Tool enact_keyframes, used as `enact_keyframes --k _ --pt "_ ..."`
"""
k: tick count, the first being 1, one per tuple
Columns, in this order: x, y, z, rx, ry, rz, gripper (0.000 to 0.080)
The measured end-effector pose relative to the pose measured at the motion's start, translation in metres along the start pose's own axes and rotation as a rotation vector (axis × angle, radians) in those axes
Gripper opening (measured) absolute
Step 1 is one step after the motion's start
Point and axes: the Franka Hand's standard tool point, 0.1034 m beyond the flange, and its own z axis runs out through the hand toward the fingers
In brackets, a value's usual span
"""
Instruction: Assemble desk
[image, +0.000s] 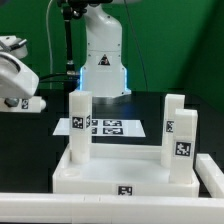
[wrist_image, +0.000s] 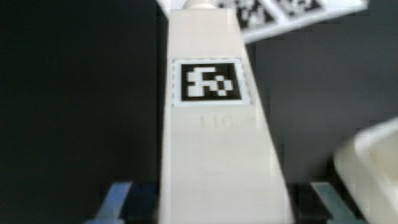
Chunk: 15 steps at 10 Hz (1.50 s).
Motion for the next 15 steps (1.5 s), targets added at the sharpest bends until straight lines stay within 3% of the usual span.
enact_keyframes --k 3,5,7,9,10,13,15 --pt "0.003 -0.004 -0.007 -0.013 0.199 -0.007 0.0290" --pt "-0.006 -0.032 -0.037 -0.020 0.330 -0.053 0.0290" --pt "-0.003 -0.044 -0.053 -0.040 0.505 -0.093 0.0290" --pt "-0.002 -0.039 -0.050 -0.047 0.598 -0.081 0.0290" --pt "0.003 -0.041 -0.056 -0.058 0.690 -0.080 0.0290" --pt "0.003 -0.079 -0.073 -0.084 0.864 -0.130 0.0290" --pt "0.005 -0.090 -0.070 -0.119 0.875 -0.172 0.0290"
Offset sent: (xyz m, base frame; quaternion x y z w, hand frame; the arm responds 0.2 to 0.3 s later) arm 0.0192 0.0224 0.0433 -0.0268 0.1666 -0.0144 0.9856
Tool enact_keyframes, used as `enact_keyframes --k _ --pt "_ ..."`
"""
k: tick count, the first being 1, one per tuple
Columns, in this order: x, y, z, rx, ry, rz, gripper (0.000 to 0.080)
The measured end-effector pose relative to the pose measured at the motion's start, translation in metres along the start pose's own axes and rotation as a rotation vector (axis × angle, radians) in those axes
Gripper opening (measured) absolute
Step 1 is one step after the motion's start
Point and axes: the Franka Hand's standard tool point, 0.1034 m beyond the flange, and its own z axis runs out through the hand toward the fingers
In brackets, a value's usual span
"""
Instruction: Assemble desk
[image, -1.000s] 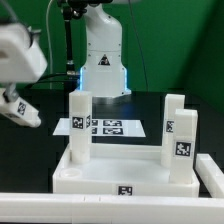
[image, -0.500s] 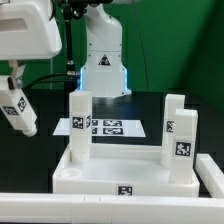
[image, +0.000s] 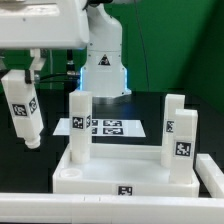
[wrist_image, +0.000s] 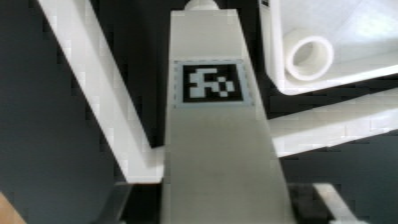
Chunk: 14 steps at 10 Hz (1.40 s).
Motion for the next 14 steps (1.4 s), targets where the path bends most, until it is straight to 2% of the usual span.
enact_keyframes --k 3,4,6,7,9,10,11,12,14 --pt "0.000 0.000 0.001 0.001 -0.001 0.003 0.0290" --pt "0.001 -0.012 0.000 0.006 0.003 -0.012 0.0290" --pt "0.012 -0.045 -0.006 0.023 0.027 -0.060 0.0290" --pt "0.013 -0.040 -0.004 0.014 0.053 -0.059 0.0290" --pt "0.012 -0.039 -0.003 0.011 0.059 -0.058 0.0290" --pt "0.021 -0.035 -0.006 -0.019 0.184 -0.059 0.0290" --pt "0.012 -0.040 -0.003 -0.056 0.315 -0.075 0.0290" --pt "0.004 -0.047 0.003 -0.053 0.309 -0.086 0.0290" --pt "0.011 -0.051 -0.001 -0.047 0.317 -0.089 0.0290"
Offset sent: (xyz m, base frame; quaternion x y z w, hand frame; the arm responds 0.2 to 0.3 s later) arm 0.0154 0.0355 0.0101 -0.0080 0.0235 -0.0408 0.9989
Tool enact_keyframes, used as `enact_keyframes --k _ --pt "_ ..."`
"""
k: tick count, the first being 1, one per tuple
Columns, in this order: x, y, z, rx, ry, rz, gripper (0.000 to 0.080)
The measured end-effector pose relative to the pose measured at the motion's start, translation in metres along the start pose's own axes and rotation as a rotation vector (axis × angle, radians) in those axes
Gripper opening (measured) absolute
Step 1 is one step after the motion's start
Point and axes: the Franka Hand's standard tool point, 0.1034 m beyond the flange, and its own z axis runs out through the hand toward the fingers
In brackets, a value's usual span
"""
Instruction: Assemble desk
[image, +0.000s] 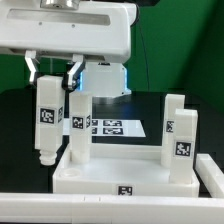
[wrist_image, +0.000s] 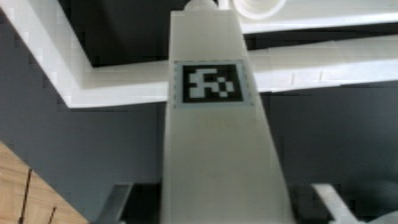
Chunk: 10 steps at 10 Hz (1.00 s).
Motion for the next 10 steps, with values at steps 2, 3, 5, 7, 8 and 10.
enact_keyframes --k 2,3,5,7,8,10 --pt "0.003 -0.002 0.000 0.018 -0.030 0.029 0.0290" --pt "0.007 -0.005 0.000 0.024 -0.036 0.046 0.0290" --pt "0.003 -0.006 0.002 0.032 -0.064 0.045 0.0290" --pt "0.001 -0.013 0.003 0.039 -0.072 0.047 0.0290" --pt "-0.003 -0.023 0.004 0.059 -0.115 0.059 0.0290" --pt "-0.003 -0.026 0.005 0.058 -0.107 0.053 0.0290"
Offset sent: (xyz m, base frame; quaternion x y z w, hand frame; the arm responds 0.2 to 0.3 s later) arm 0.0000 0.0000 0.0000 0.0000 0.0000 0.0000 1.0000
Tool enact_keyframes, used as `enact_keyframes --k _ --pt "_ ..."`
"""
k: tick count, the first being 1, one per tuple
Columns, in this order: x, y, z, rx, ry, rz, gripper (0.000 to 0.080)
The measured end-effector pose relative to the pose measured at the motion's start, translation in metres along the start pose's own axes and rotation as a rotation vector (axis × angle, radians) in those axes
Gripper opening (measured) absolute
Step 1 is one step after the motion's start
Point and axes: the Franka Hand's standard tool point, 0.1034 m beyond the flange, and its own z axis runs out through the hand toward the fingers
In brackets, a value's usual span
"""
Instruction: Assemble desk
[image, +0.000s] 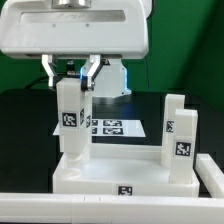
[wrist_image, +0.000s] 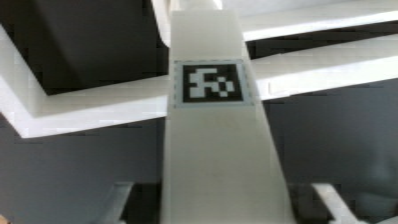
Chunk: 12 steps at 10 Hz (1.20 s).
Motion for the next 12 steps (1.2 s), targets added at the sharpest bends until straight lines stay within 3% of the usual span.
enact_keyframes --k 6,12 --pt "0.008 -0.005 0.002 0.005 0.001 -0.003 0.0290" --pt "-0.003 0.001 0.013 -0.009 -0.013 -0.003 0.0290"
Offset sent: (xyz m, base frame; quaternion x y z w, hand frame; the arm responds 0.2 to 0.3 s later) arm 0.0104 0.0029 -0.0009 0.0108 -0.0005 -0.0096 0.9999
